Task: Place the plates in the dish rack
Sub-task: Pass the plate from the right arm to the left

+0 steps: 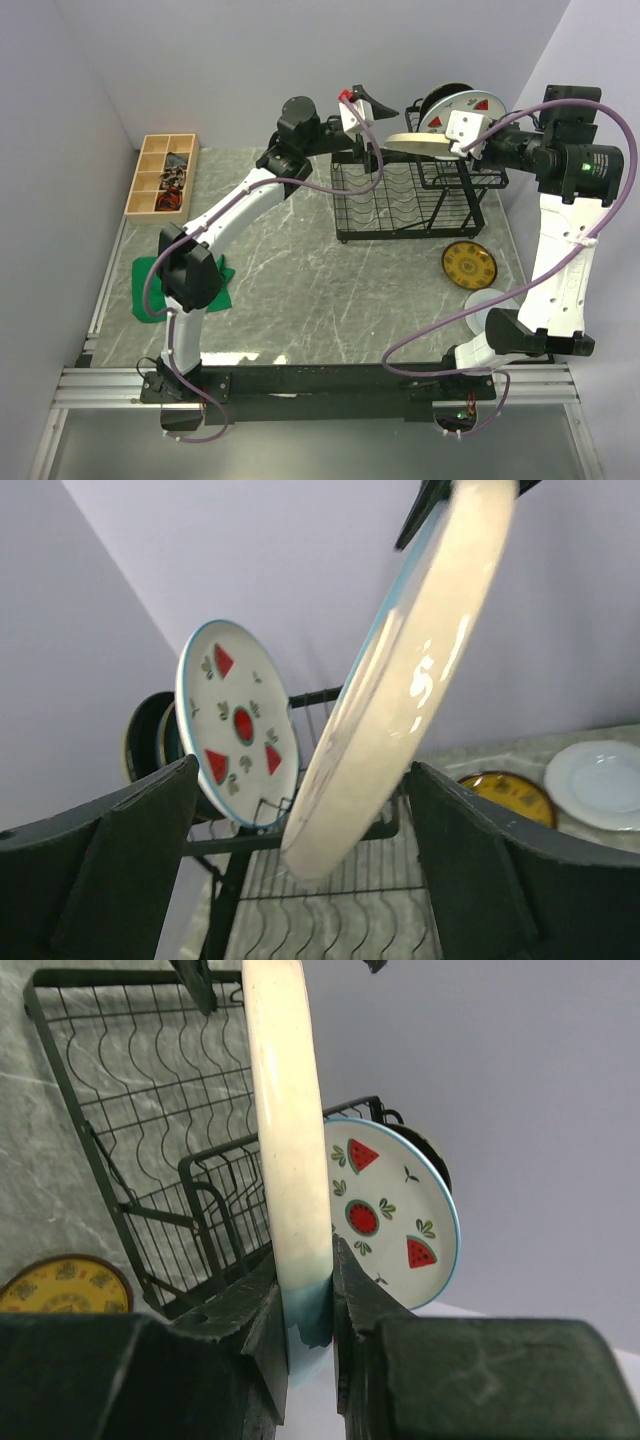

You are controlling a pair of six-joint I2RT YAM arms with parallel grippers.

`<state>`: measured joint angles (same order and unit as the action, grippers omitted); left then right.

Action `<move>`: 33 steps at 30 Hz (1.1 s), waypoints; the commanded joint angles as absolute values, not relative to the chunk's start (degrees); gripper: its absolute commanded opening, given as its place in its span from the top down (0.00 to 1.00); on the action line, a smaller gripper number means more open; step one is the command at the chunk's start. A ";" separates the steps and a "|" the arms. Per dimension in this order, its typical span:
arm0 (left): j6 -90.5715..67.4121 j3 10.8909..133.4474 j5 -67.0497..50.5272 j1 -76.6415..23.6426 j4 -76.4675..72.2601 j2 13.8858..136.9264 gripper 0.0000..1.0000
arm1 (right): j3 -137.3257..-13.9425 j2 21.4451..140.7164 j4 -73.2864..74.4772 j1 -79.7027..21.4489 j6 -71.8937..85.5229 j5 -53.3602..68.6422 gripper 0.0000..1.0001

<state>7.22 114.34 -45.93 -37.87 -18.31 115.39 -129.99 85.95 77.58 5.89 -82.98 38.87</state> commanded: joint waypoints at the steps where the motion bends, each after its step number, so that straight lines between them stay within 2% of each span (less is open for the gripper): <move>1: 14.58 116.63 -43.33 -38.14 -10.82 115.23 0.12 | -131.31 83.32 69.26 5.98 -82.18 44.64 1.00; 9: 18.55 118.30 -40.87 -39.90 -7.03 116.01 0.23 | -131.13 83.15 69.78 5.71 -81.83 45.88 1.00; 12: 18.02 119.09 -41.04 -39.90 -7.73 116.10 0.38 | -130.43 83.06 69.87 5.71 -81.74 45.79 1.00; 13: 17.76 119.00 -41.31 -39.90 -8.26 116.02 0.47 | -130.26 82.97 69.70 5.63 -81.65 45.79 1.00; 15: 16.71 118.83 -41.92 -39.90 -8.96 116.02 0.57 | -129.82 82.88 69.35 5.62 -81.21 45.79 1.00; 16: 16.53 118.74 -42.18 -39.90 -9.23 116.02 0.77 | -129.73 82.88 69.00 5.62 -80.86 45.97 1.00; 18: 15.39 118.22 -41.84 -39.90 -9.93 115.93 0.99 | -129.38 82.88 68.64 5.62 -80.16 45.97 1.00; 25: 13.98 115.76 -38.50 -39.90 -14.14 114.44 0.99 | -124.73 81.22 59.52 5.71 -71.74 44.12 1.00; 31: 12.22 113.91 -35.16 -39.90 -18.72 112.41 0.99 | -116.02 77.61 46.07 5.71 -58.02 41.31 0.75; 33: 10.65 113.12 -34.28 -39.73 -20.21 111.80 0.99 | -114.96 77.52 43.69 5.80 -53.63 40.00 0.71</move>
